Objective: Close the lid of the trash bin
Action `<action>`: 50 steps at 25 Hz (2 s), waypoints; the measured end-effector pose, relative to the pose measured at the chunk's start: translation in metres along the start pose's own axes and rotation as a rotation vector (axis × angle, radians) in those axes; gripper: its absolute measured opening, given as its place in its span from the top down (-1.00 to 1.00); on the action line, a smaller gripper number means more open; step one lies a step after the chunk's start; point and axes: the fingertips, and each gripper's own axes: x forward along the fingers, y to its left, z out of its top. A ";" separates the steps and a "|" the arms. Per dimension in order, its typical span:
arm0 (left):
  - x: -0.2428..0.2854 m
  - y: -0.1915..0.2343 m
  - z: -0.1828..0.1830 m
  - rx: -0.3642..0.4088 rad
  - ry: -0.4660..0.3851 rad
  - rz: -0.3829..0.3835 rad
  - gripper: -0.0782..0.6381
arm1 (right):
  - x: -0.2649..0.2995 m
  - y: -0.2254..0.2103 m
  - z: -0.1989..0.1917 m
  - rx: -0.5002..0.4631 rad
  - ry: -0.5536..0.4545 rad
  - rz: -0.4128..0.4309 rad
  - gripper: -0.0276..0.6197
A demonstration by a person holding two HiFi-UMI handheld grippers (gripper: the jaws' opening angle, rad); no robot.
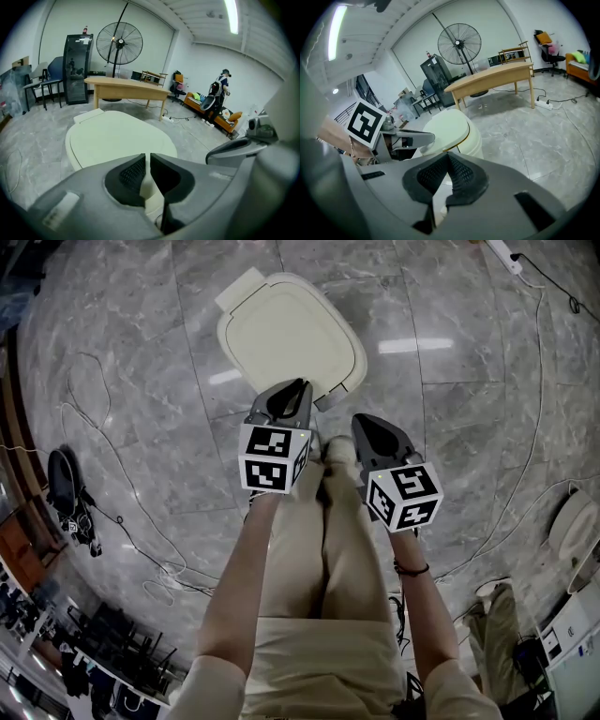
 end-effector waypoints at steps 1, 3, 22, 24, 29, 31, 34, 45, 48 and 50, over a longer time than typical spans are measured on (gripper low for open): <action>0.001 0.001 -0.001 0.008 0.003 0.002 0.67 | 0.002 -0.001 0.001 0.000 -0.002 -0.001 0.90; 0.003 0.002 -0.003 0.019 0.010 0.000 0.69 | 0.006 -0.002 0.003 0.001 -0.006 -0.002 0.90; 0.011 0.003 -0.012 0.104 0.051 0.000 0.72 | 0.016 -0.006 0.005 0.000 -0.015 0.002 0.90; 0.012 0.002 -0.013 0.108 0.052 0.001 0.72 | 0.015 -0.007 0.005 -0.001 -0.015 0.000 0.90; 0.009 0.004 -0.011 0.060 0.040 0.002 0.72 | 0.011 -0.005 0.008 -0.001 -0.015 -0.006 0.90; 0.004 0.003 -0.008 0.042 0.026 0.004 0.72 | 0.007 -0.003 0.012 -0.005 -0.019 -0.007 0.90; -0.009 -0.002 -0.004 0.015 0.014 0.001 0.72 | -0.003 0.003 0.021 -0.016 -0.025 -0.008 0.90; -0.082 -0.045 0.038 0.032 -0.011 -0.047 0.72 | -0.060 0.034 0.071 -0.063 -0.026 -0.048 0.90; -0.103 -0.054 0.050 0.034 -0.027 -0.054 0.72 | -0.075 0.045 0.081 -0.093 -0.020 -0.048 0.90; -0.117 -0.058 0.056 0.037 -0.037 -0.054 0.72 | -0.086 0.052 0.085 -0.110 -0.016 -0.043 0.90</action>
